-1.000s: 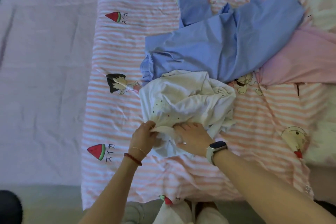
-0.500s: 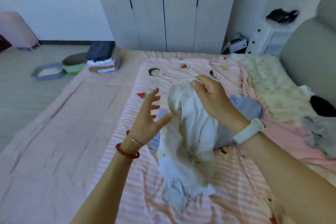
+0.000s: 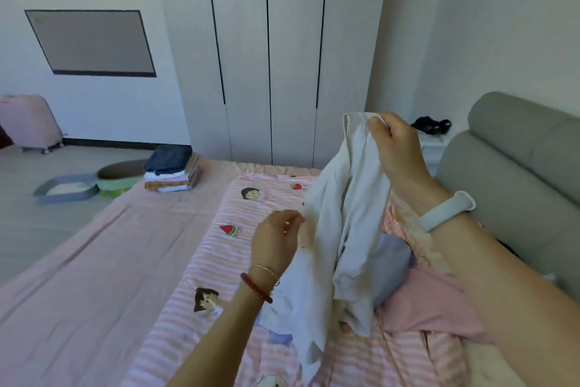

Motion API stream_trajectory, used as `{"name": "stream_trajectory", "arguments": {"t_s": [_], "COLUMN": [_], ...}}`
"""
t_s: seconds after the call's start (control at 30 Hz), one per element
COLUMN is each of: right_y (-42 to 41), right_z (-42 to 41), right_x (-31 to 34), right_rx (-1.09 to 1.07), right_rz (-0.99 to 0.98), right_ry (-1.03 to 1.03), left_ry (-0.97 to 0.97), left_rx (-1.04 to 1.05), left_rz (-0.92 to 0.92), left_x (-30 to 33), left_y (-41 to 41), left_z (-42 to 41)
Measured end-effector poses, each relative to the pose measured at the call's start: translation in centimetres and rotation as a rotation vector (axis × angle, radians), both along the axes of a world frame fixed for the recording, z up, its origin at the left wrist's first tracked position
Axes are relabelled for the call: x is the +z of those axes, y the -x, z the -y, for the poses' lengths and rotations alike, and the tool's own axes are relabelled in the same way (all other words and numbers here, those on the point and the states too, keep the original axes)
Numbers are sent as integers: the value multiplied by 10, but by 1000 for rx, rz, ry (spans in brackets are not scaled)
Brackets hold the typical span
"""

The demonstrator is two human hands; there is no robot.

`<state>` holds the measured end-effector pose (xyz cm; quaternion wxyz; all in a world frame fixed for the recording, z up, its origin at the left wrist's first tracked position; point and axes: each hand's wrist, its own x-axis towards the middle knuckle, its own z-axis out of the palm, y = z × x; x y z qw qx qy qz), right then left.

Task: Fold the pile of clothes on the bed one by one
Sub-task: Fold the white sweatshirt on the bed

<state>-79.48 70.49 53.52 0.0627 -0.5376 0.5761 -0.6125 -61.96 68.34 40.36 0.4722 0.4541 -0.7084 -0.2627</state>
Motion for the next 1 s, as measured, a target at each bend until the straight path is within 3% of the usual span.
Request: {"name": "stream_trajectory", "arguments": {"t_s": [0.07,0.1,0.27,0.37,0.47,0.6,0.67,0.73,0.8,0.87,1.0], "right_y": [16,21,-1,1,31,69,75,67,46,16,-17], "right_z": [-8,-11,-23,-33,-40,-39,-35,-36,-44,-54,-56], "right_x": [7,10,21,31,39,20,-3,-21,-30,-35,-44], "right_rx": [-46,-56,111,187,121,-34,-29,-84,-7,237,447], "right_rz": [46,60,-60,41,145,-57,-143,-181,-82,101,307], "right_ry": [39,42,-39,0,55,-138,-363,-452,-401,-438,-598], "left_ry": [-201,-208,-145,-89,-93,-197,-183,-197,-178,-155,-243], "left_rx": [-149,-202,-361,-260,-313,-516,-472,-372,-230,-118,-129], "left_rz": [-190,-226,-2,49,0,-63,-108,-174,-200,-215,-421], "left_x": [25,37,52,39,49,86,99,102,98,88,80], "left_y": [-11,-14,25,41,25,2,1,6,11,17,22], "left_z": [6,7,-13,-19,-16,-14,-11,-10,-10,-12,-23]}}
